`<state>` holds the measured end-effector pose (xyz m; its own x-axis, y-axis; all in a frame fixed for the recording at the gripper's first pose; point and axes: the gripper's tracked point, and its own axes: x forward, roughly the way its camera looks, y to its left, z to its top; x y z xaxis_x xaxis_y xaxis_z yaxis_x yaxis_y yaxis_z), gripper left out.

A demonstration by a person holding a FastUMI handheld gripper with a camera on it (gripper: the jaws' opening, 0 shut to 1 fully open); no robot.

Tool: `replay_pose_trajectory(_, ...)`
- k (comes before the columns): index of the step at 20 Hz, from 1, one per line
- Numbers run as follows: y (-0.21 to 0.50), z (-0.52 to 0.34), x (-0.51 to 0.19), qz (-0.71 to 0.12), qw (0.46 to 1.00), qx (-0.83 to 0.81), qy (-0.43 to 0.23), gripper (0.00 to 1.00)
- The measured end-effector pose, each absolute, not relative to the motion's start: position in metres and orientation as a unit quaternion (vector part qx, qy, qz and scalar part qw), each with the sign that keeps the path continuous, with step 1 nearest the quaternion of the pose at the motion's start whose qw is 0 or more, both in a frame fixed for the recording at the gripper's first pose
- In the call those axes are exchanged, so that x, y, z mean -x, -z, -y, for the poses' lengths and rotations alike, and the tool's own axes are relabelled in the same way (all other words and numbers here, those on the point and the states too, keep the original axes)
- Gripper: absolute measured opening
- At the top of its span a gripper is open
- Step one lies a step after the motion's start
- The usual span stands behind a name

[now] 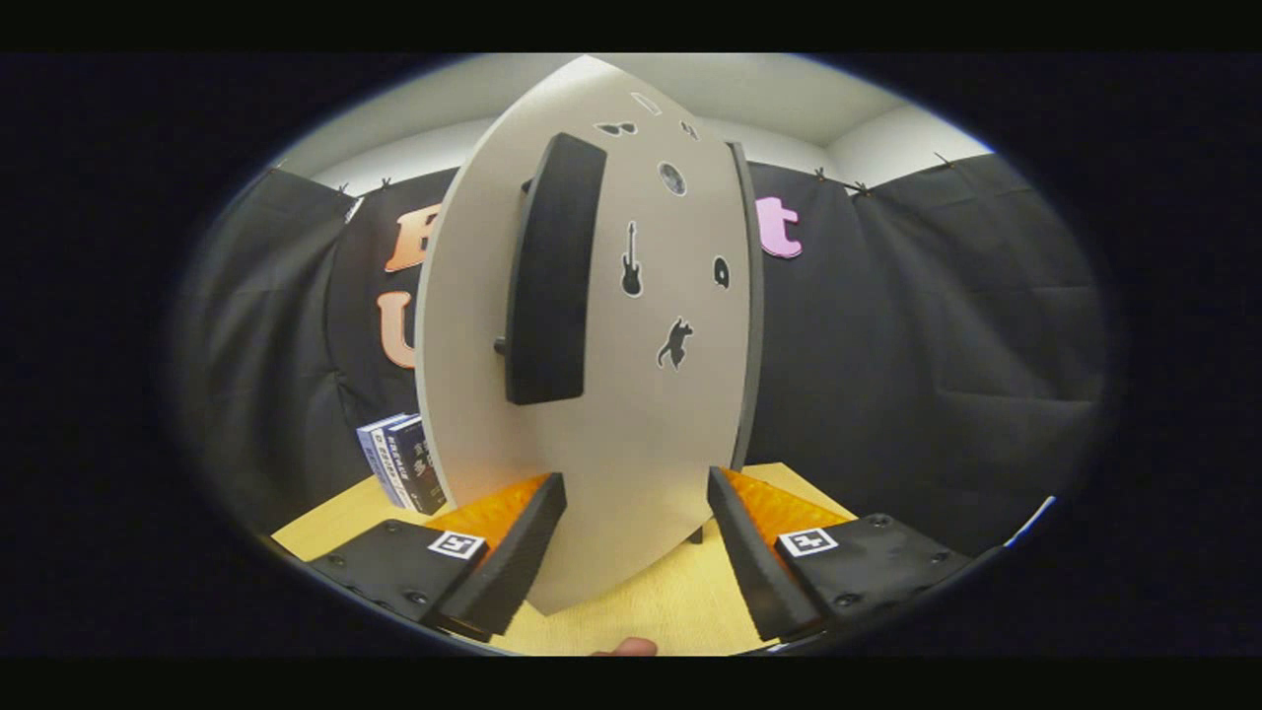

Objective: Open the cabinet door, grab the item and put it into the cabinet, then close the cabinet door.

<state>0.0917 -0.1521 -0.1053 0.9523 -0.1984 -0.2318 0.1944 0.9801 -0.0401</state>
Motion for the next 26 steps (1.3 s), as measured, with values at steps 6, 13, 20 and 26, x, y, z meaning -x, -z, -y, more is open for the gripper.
replay_pose_trajectory(6,0.092,0.132,-0.111,-0.083,0.994,-0.004,0.071,0.96)
replay_pose_trajectory(13,0.105,0.096,-0.148,-0.102,0.994,0.024,0.032,0.97)
replay_pose_trajectory(20,0.112,0.077,-0.185,-0.106,0.993,0.04,0.031,0.97)
replay_pose_trajectory(26,0.115,0.07,-0.213,-0.105,0.993,0.047,0.035,0.95)
